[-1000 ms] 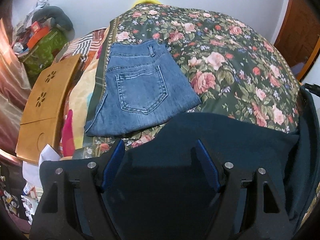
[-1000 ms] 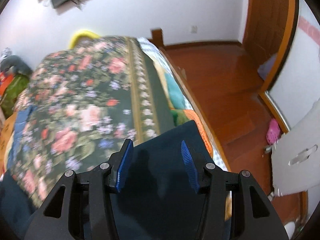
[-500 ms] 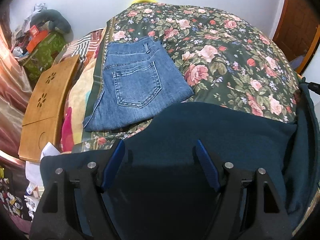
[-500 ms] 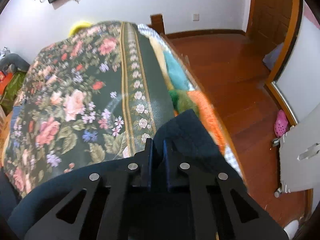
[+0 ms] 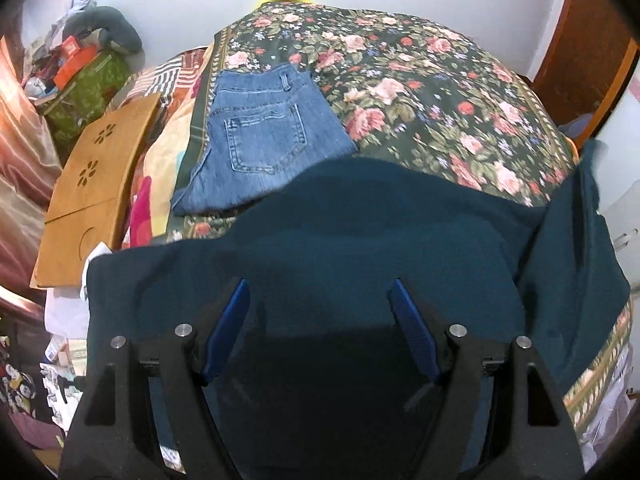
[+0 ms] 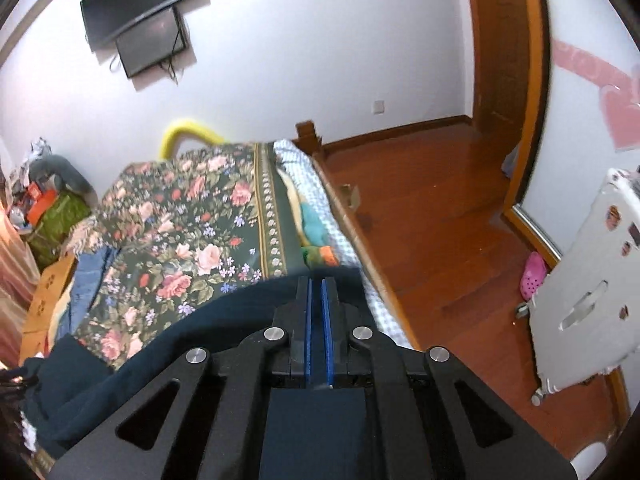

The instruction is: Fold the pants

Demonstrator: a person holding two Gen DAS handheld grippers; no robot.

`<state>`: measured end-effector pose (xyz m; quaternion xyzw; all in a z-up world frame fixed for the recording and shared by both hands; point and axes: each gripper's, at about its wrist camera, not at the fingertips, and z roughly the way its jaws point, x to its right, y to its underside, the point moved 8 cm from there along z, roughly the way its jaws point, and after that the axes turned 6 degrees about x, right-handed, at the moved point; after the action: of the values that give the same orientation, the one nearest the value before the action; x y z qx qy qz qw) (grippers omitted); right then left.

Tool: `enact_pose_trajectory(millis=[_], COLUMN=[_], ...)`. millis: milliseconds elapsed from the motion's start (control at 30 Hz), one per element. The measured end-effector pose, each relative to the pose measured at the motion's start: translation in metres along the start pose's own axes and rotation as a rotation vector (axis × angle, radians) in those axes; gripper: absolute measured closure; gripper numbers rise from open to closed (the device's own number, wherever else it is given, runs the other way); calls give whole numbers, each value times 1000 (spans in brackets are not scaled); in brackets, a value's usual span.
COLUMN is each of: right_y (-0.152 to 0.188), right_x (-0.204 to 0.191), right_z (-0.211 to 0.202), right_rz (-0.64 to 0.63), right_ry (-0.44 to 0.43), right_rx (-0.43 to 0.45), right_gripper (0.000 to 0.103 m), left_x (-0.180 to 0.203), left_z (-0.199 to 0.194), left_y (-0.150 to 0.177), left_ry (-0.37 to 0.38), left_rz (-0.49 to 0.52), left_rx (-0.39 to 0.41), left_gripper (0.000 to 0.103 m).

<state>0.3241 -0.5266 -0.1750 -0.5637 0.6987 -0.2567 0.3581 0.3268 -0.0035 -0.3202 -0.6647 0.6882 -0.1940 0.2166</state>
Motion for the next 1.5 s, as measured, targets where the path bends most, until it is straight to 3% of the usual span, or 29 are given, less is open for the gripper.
enact_pose_trajectory(millis=[233, 300, 367, 433, 800, 967, 1033, 1100, 1167, 1233, 1500], right_y=[30, 32, 32, 30, 49, 76, 84, 89, 91, 90, 69], right_x=[-6, -11, -16, -25, -53, -67, -71, -72, -67, -59, -43], right_z=[-5, 6, 22, 42, 183, 216, 214, 210, 204, 197, 137], right_rz=[-18, -27, -21, -15, 63, -8, -80, -127, -126, -91, -38], right_ry=[-12, -15, -18, -37, -36, -12, -2, 32, 46, 34, -2], right_rx=[-88, -105, -114, -117, -288, -356, -330, -311, -307, -312, -237], right_gripper=[98, 88, 57, 49, 49, 49, 49, 57, 76, 87, 91], left_x=[3, 1, -5, -11, -26, -20, -17, -14, -12, -11, -8], left_z=[-4, -3, -4, -3, 37, 55, 57, 57, 56, 53, 29], left_y=[6, 0, -7, -15, -30, -23, -23, -23, -22, -21, -10], left_ry=[-19, -27, -29, -33, -50, -34, -45, -43, -42, -38, -28], left_rz=[8, -6, -25, -47, -82, -74, -56, -43, -36, -36, -33], left_rx=[3, 10, 26, 38, 25, -7, -2, 2, 2, 5, 6], left_gripper=[26, 26, 26, 25, 23, 23, 23, 23, 23, 23, 23])
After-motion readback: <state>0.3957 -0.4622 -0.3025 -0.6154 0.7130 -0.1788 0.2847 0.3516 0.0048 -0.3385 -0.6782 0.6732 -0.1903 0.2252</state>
